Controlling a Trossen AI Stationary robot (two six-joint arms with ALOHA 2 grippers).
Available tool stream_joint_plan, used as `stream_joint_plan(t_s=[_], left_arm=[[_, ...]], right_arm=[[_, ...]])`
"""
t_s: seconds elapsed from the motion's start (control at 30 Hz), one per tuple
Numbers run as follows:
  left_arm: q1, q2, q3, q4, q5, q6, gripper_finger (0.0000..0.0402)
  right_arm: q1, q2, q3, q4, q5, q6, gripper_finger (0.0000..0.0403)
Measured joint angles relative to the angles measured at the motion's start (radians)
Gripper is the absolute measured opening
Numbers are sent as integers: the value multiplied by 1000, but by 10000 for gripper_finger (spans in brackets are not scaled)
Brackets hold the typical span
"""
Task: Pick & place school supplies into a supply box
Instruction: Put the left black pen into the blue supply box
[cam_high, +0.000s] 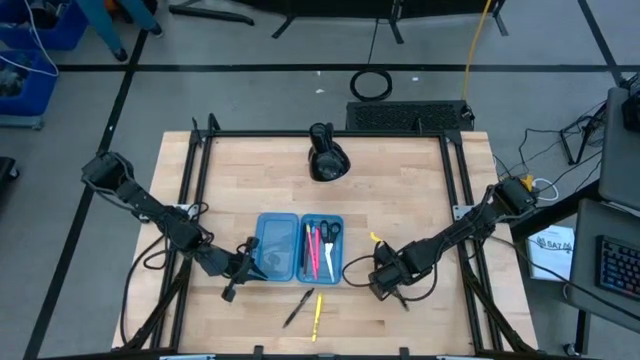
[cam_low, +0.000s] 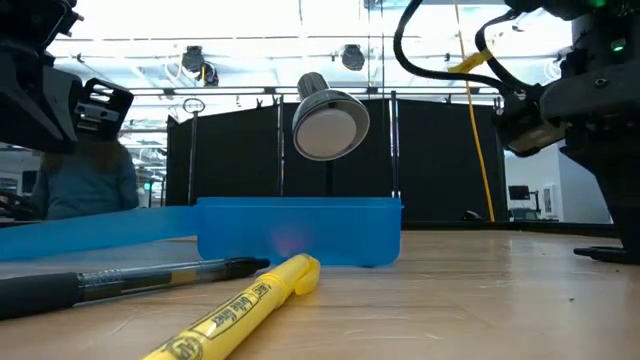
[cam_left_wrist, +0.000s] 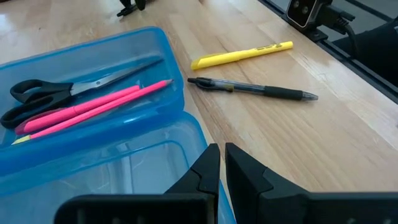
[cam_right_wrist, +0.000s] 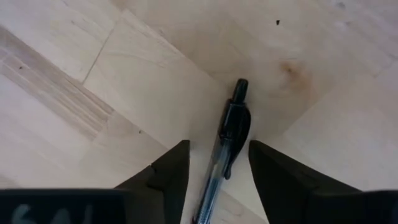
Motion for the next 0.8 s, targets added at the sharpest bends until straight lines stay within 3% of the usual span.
stream_joint_plan(t_s=[0.43, 0.8], left_arm=[[0, 0, 0, 0, -1, 10, 31], [0, 0, 0, 12, -1, 9, 31]], right_arm=[[-2, -7, -55, 45, -5, 29, 65], [18, -7, -55, 49, 49, 22, 53]])
